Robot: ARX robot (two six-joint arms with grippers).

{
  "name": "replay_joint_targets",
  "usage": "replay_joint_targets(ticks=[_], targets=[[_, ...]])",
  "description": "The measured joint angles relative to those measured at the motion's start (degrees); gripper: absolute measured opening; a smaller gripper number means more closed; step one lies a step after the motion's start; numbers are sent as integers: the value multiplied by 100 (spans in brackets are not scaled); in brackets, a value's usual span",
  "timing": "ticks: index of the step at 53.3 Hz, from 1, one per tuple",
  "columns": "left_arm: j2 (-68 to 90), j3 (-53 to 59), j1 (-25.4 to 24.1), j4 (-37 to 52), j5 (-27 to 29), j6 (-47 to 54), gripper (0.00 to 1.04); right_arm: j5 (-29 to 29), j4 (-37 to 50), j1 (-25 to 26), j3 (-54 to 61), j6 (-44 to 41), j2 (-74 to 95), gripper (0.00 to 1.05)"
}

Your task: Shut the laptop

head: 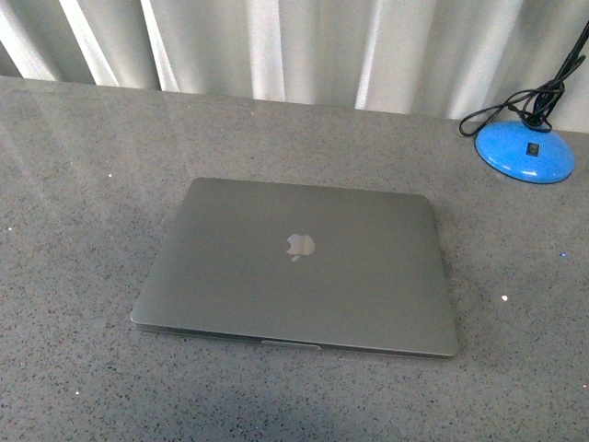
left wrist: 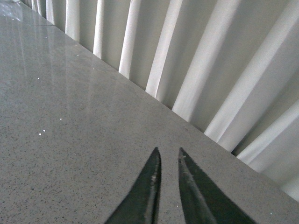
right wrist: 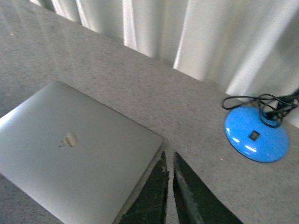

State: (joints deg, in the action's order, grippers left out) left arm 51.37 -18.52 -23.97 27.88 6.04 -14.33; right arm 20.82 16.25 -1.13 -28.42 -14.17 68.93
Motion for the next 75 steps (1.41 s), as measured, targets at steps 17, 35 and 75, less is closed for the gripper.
replay_joint_targets(ticks=[17, 35, 75], targets=[[28, 39, 0, -22, -22, -83, 70, -61, 44, 81, 160, 52, -68, 60], [-286, 597, -9, 732, -2747, 990, 72, -1576, 2267, 7, 890, 702, 125, 80], [-2822, 1696, 2164, -667, -667, 1388, 4, -2057, 2712, 116, 2660, 1316, -2343, 1]])
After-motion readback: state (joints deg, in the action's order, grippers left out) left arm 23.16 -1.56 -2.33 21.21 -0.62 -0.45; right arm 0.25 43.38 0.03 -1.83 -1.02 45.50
